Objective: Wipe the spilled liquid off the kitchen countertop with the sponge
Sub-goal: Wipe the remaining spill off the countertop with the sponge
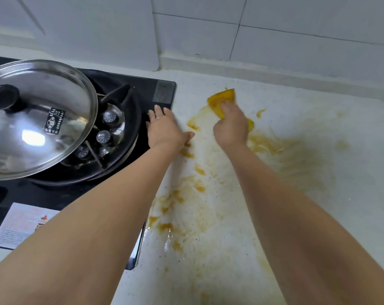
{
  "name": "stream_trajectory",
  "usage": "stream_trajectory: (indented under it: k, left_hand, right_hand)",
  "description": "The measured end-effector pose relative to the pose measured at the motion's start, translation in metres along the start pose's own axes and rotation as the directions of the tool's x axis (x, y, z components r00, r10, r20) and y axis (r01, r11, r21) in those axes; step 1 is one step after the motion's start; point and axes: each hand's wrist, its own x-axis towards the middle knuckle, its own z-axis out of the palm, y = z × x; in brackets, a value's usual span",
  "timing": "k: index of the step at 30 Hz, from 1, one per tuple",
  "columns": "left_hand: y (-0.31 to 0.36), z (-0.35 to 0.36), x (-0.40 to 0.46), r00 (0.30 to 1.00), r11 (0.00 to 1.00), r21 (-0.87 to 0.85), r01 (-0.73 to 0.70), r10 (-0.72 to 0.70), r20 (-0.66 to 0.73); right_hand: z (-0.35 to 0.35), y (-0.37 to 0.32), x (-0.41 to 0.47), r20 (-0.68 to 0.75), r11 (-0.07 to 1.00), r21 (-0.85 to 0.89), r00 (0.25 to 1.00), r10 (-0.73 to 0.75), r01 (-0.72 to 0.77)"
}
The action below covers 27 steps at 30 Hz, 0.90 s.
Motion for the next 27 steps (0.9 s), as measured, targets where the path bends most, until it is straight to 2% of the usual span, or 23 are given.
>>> stream_trajectory:
  k: [2,3,6,7,9,12,13,16,17,18,22,23,25,26,27]
  left_hand:
    - [0.001,0.0,0.0,1.0,1.0,0.005,-0.006,0.006,0.007]
    - [0.0,-0.001,0.0,1.0,1.0,0.003,-0.009,0.009,0.007]
    - [-0.002,0.0,0.0,1.0,1.0,0.016,-0.014,0.014,0.004]
    - [-0.002,0.0,0.001,1.0,1.0,0.024,-0.012,0.012,0.004]
    - [0.0,0.0,0.002,1.0,0.999,0.031,-0.012,0.012,0.009]
    - [0.0,-0.001,0.003,1.0,0.999,0.039,-0.011,0.011,0.011]
    - [0.0,-0.001,0.003,1.0,0.999,0.042,-0.015,0.014,0.01]
    - [-0.001,0.0,0.003,1.0,0.999,0.044,-0.015,0.014,0.015]
    - [-0.001,0.0,0.003,1.0,0.999,0.044,-0.012,0.011,0.014]
    - [0.0,0.0,0.003,1.0,0.999,0.045,-0.012,0.011,0.011]
    - [-0.001,-0.002,0.001,1.0,0.998,0.064,-0.028,0.028,0.004]
    - [-0.001,-0.003,0.0,1.0,0.997,0.07,-0.028,0.027,0.01]
    - [-0.001,-0.005,-0.003,0.999,0.996,0.082,-0.026,0.023,0.038]
    - [-0.001,-0.004,-0.004,0.999,0.996,0.081,-0.021,0.017,0.048]
    - [0.0,-0.003,-0.007,0.999,0.997,0.076,-0.016,0.012,0.051]
  right_hand:
    - [0.006,-0.002,-0.003,0.06,0.989,0.02,0.987,-0.147,0.146]
    - [0.001,0.002,0.0,0.045,0.99,0.039,0.989,-0.138,0.136]
    - [-0.019,0.021,0.021,-0.053,0.993,0.048,0.992,0.114,-0.112]
    - [-0.02,0.022,0.027,-0.056,0.989,0.031,0.988,0.143,-0.142]
    - [-0.014,0.009,0.029,0.001,0.998,0.022,0.998,0.055,-0.055]
    - [0.007,-0.007,0.02,0.139,0.981,0.074,0.972,-0.188,0.179]
    - [0.007,-0.004,0.019,0.126,0.98,0.073,0.973,-0.193,0.185]
    - [-0.012,0.013,0.027,-0.014,0.997,0.048,0.998,0.068,-0.068]
    - [-0.015,0.015,0.026,-0.027,0.994,0.037,0.994,0.107,-0.106]
    - [-0.015,0.012,0.021,-0.008,0.996,0.036,0.996,0.085,-0.085]
    - [0.002,0.002,-0.018,0.124,0.966,0.122,0.963,-0.241,0.226]
    - [-0.002,0.011,-0.022,0.111,0.968,0.118,0.966,-0.235,0.222]
    - [-0.021,0.039,-0.021,0.012,0.997,0.072,1.0,-0.005,0.004]
    - [-0.032,0.052,-0.021,-0.048,0.99,0.047,0.99,0.136,-0.133]
    - [-0.037,0.059,-0.023,-0.084,0.977,0.027,0.973,0.214,-0.213]
